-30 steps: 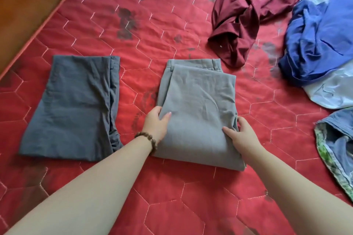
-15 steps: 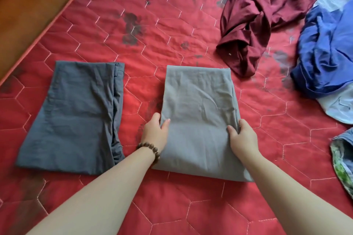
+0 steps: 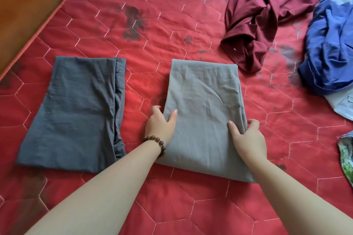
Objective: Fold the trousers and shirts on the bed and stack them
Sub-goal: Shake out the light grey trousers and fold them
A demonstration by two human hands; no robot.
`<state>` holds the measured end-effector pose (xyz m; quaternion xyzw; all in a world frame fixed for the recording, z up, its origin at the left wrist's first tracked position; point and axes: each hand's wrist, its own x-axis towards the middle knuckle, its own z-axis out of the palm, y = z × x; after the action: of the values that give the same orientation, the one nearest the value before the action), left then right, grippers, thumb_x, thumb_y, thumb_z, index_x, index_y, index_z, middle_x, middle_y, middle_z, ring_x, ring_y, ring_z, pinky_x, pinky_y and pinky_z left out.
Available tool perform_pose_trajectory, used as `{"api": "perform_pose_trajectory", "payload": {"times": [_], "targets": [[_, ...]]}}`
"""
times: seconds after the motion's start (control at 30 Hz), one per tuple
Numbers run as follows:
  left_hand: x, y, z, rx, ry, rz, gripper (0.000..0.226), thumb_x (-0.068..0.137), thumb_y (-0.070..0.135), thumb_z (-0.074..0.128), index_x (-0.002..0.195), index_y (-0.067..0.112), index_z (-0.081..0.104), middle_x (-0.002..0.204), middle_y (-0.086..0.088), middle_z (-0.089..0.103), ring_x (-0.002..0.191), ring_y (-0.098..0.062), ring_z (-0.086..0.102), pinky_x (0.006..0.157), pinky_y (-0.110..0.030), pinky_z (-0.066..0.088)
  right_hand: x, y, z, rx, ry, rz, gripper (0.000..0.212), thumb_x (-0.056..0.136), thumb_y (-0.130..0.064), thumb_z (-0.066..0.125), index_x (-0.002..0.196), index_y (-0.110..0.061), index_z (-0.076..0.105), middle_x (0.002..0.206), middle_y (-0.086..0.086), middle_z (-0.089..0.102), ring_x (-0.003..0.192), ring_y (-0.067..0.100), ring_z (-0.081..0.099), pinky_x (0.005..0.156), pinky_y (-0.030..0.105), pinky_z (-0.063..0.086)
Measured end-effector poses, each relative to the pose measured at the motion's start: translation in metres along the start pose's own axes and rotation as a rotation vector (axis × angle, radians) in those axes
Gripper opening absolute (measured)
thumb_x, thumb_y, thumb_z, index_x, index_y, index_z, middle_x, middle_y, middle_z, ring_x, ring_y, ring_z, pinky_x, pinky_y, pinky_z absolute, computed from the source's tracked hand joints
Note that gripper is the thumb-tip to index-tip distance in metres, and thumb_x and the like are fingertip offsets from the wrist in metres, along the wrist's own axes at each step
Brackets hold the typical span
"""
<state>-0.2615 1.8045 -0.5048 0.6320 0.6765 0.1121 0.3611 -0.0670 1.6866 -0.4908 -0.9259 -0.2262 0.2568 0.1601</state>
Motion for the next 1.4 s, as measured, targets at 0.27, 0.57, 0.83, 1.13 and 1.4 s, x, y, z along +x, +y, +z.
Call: {"api": "perform_pose_trajectory", "payload": {"times": [0.27,0.57,0.83,1.13,1.4], "targets": [[-0.002,-0.007,-0.027,-0.091,0.087,0.055,0.036,0.085,0.052,0.057,0.085,0.016,0.061,0.085,0.003,0.066,0.080,-0.021,0.062,0.068,-0.029,0.045,-0.013,-0.016,0.008,0.174,-0.048,-0.281,0.027,0.093,-0.036,0.055,0.100,-0.013,0.042,0.079,0.000,0.056,0.078,0.029,0.052,0.062,0.034,0.027],[-0.003,-0.047,-0.048,0.273,0.130,0.142,0.079,0.088,0.050,0.054,0.147,0.006,0.024,0.146,-0.016,0.036,0.132,-0.031,0.038,0.102,-0.041,0.037,-0.037,-0.050,0.047,-0.084,-0.011,-0.156,0.058,0.095,-0.044,0.046,0.143,-0.017,0.028,0.136,0.017,0.040,0.114,0.040,0.049,0.087,0.046,0.040],[-0.013,-0.051,0.004,0.800,-0.023,0.688,0.073,0.090,0.059,0.023,0.152,0.022,0.014,0.160,-0.007,0.009,0.148,-0.028,0.000,0.117,-0.055,0.005,-0.040,-0.037,0.074,-0.561,0.027,-0.946,0.062,0.094,-0.041,0.043,0.149,-0.017,0.031,0.158,0.004,0.019,0.147,0.022,0.013,0.118,0.054,0.010],[0.005,-0.035,0.002,0.781,0.048,0.558,0.065,0.088,0.063,0.024,0.149,0.043,0.012,0.161,-0.001,0.006,0.145,-0.039,0.000,0.108,-0.067,0.007,-0.027,-0.048,0.077,-0.456,0.092,-0.439,0.064,0.097,-0.046,0.031,0.152,-0.027,0.006,0.161,0.007,0.007,0.147,0.027,0.008,0.116,0.055,-0.004],[0.087,0.015,0.007,0.826,0.057,0.550,0.067,0.085,0.061,0.002,0.149,0.042,-0.001,0.161,0.000,-0.008,0.145,-0.029,-0.015,0.106,-0.070,-0.007,0.040,-0.135,0.063,-0.513,0.077,-0.914,0.059,0.094,-0.026,0.035,0.151,-0.018,0.021,0.161,0.005,0.009,0.148,0.025,0.000,0.116,0.049,-0.010]]}}
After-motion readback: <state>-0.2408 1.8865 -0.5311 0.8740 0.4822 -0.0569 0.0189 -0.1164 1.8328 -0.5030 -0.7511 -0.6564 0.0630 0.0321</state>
